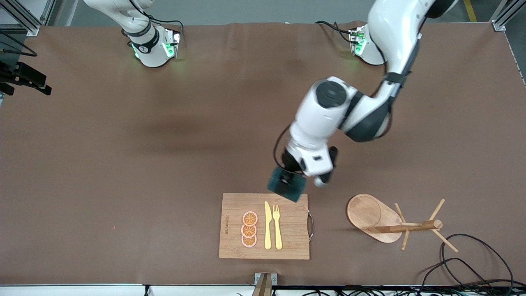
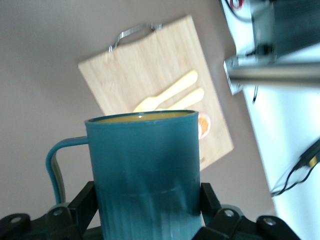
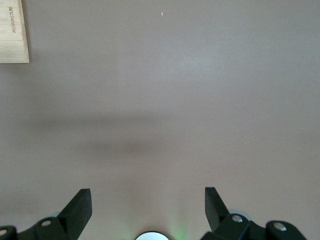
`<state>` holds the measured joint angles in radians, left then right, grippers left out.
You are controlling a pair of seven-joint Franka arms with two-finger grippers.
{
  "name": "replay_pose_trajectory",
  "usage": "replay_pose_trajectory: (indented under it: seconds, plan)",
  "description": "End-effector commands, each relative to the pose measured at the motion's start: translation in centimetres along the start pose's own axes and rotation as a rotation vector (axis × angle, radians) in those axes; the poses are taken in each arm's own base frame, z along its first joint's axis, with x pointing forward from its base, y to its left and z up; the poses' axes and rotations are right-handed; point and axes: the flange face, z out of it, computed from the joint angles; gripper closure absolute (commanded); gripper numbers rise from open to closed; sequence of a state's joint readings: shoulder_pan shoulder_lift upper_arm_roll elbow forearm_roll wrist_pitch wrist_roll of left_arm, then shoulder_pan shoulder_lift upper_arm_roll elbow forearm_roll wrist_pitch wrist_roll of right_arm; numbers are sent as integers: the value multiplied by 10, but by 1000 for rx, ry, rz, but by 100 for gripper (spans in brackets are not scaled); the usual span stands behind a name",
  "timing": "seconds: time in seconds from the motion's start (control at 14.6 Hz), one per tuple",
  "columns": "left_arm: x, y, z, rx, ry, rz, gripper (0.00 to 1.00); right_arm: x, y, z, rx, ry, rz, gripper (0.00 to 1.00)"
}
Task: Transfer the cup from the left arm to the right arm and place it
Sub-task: 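Carry the mug over the table middle with the left gripper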
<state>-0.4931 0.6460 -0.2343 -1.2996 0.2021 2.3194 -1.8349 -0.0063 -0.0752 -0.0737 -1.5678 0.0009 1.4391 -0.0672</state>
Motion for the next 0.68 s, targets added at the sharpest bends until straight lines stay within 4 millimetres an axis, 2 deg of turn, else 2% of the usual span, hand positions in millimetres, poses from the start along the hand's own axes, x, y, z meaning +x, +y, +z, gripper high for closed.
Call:
replay_pose_trajectory:
  seconds: [0.0,0.14,0.27,0.48,0.62]
  plan:
    - [-59,-18,22,-15,111,128,36,-1,-1,-1,-9,-1,1,0]
    - [-118,-43,39,-39,231,281,36,-1,-1,-1,-9,-1,1,0]
    - [-163,-68,53,-46,339,414,36,-1,0,-1,-8,-2,2,0]
    - [-214,-107,79,-59,496,627,36,-1,0,-1,-8,-2,2,0]
    - [-236,-136,108,-82,615,799,36,-2,0,0,-7,-4,2,0]
